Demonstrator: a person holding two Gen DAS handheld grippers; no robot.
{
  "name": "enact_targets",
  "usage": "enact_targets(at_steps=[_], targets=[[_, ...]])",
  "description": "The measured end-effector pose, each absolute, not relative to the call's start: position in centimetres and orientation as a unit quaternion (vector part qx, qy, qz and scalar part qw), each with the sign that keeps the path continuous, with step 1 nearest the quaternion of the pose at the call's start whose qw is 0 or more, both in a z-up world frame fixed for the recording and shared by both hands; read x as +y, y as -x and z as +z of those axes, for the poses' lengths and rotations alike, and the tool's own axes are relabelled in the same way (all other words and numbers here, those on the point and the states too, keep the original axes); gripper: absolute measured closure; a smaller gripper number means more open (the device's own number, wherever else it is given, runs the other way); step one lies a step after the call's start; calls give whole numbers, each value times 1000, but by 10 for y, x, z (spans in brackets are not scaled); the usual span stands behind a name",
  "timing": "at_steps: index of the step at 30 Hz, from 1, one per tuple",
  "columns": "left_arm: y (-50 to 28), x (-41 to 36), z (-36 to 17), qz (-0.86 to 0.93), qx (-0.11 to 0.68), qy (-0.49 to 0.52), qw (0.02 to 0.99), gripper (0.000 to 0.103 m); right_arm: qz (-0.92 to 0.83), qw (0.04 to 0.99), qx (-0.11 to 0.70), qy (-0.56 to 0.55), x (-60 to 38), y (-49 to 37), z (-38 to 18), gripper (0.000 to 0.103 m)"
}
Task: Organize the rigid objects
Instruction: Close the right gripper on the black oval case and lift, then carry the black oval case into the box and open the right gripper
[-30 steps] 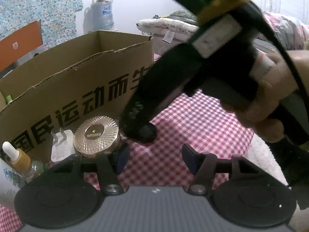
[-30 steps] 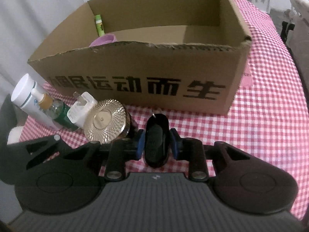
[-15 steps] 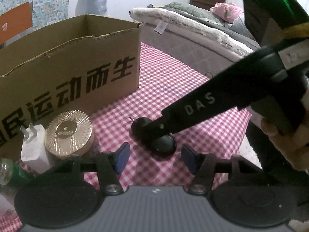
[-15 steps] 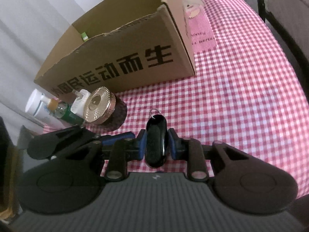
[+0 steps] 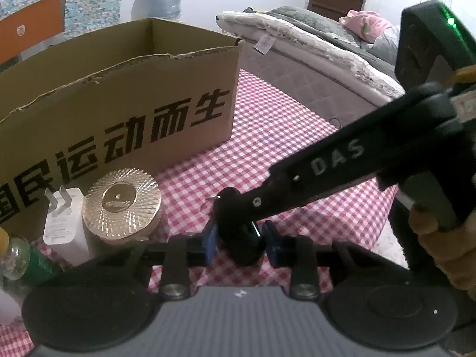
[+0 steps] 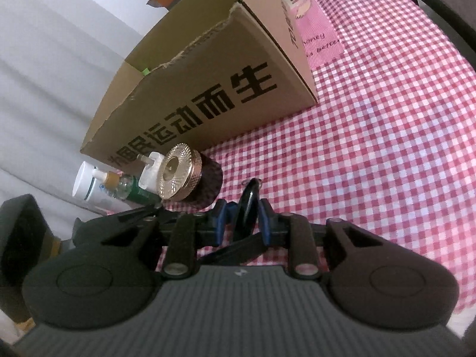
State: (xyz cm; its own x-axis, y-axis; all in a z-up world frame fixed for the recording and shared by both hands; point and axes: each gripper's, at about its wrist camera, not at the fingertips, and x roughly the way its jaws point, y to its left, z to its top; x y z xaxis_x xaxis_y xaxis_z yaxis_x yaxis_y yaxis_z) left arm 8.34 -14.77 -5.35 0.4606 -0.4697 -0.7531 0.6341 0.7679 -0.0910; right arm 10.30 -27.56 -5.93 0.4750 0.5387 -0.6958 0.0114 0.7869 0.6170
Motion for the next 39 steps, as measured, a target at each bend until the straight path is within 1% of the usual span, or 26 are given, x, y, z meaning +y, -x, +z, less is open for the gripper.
enact_targets(at_steps=[3,10,14,23,26,29,33,35,39], targets=[[-86,-145,-53,-324,408,-96,848,72,161,808,483,-297,-274,-107,-62,85],[-79,-139,-41,-326,395,-99,853,73,155,815,469,-303,-269,-101,-59,85],[-70,-137,-25,-328,381,-103,859,73,157,825,447,-308,-271,-89,-47,86],[-53,-127,41,-306,304,-132,892,72,190,864,364,-290,-263,-73,18,86],[-60,-119,67,-294,283,-141,902,72,210,874,338,-279,-253,-83,40,86],[-76,-111,89,-283,279,-143,906,71,232,876,324,-271,-246,-104,61,86],[-115,-102,112,-266,300,-142,905,70,264,864,331,-270,-237,-153,82,86],[-142,-96,116,-257,330,-133,899,70,275,853,349,-275,-233,-179,88,86],[-198,-82,113,-240,395,-107,880,70,284,821,404,-288,-218,-242,81,86]])
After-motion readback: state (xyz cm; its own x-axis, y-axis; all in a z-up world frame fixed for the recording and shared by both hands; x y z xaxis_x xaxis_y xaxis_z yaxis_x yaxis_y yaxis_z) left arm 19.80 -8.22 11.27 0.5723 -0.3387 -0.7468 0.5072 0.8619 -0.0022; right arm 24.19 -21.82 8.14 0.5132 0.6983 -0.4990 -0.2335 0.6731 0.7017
